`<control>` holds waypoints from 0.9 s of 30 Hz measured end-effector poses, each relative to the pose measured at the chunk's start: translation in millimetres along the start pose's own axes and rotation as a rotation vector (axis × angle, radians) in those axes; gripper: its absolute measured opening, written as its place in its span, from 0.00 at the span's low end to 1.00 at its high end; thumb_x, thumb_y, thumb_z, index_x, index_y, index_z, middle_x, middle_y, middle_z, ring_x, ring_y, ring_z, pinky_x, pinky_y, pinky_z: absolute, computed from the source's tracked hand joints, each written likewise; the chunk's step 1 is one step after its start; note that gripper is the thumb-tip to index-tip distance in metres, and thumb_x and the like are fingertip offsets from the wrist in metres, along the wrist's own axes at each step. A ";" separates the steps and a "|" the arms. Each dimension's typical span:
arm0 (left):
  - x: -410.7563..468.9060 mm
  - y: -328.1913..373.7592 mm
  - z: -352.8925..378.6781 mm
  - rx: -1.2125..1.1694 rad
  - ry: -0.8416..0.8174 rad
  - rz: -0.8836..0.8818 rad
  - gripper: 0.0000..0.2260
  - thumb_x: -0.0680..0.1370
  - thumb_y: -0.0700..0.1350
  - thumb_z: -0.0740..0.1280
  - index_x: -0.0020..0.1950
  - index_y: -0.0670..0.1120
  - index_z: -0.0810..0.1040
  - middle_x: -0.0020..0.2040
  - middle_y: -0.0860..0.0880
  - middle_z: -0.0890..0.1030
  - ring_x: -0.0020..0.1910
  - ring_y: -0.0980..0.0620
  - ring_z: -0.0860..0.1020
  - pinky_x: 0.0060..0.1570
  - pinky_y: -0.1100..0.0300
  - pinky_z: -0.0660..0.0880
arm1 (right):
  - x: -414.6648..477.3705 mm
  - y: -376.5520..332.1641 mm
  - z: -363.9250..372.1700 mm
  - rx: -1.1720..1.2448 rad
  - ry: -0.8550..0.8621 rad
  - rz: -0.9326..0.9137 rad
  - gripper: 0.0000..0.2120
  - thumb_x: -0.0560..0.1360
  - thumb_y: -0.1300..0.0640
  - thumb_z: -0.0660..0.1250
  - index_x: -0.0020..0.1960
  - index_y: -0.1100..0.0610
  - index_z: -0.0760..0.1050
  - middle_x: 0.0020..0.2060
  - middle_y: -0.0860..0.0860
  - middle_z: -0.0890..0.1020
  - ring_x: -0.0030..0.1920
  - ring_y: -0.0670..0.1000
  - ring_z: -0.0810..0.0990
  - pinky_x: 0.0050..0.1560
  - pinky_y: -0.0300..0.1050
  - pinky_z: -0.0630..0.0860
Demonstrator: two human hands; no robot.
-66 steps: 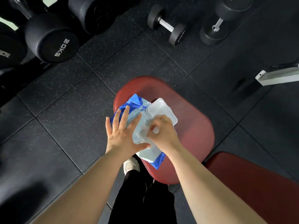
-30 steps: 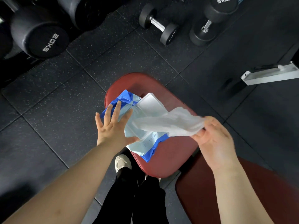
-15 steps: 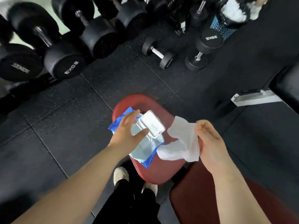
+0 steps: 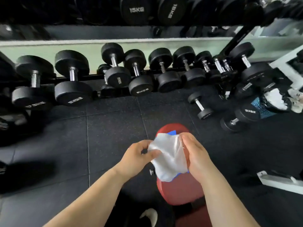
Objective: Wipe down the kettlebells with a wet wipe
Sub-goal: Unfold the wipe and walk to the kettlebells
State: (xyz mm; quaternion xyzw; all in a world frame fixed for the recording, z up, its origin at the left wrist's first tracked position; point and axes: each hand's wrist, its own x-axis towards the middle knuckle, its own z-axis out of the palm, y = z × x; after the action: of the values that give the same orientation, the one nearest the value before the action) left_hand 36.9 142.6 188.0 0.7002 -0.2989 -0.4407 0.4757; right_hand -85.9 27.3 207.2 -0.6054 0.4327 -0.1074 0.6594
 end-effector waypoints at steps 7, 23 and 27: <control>-100.6 -16.3 -97.5 -0.166 0.354 0.004 0.08 0.78 0.41 0.59 0.43 0.37 0.72 0.37 0.50 0.73 0.37 0.56 0.71 0.38 0.64 0.68 | -28.2 -5.4 107.4 0.021 -0.399 -0.010 0.30 0.64 0.34 0.64 0.63 0.45 0.66 0.41 0.46 0.85 0.43 0.51 0.79 0.48 0.47 0.74; -402.9 -144.8 -301.8 -0.453 1.065 -0.199 0.07 0.76 0.42 0.63 0.39 0.44 0.76 0.30 0.50 0.77 0.30 0.50 0.74 0.31 0.59 0.70 | -174.8 17.2 461.5 -0.166 -0.847 0.094 0.11 0.75 0.63 0.59 0.44 0.53 0.78 0.42 0.52 0.82 0.43 0.51 0.79 0.46 0.44 0.74; -420.7 -157.0 -319.2 -0.546 1.036 -0.233 0.09 0.78 0.43 0.60 0.44 0.42 0.78 0.25 0.55 0.77 0.23 0.56 0.72 0.25 0.65 0.69 | -170.4 12.8 497.1 -0.036 -0.767 0.303 0.07 0.75 0.63 0.59 0.46 0.58 0.76 0.38 0.53 0.81 0.39 0.51 0.79 0.36 0.43 0.75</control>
State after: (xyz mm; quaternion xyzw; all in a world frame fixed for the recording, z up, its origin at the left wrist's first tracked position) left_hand 142.4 681.5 232.9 0.7045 0.1748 -0.1521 0.6708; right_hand 154.8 494.5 217.5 -0.5423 0.2417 0.2319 0.7705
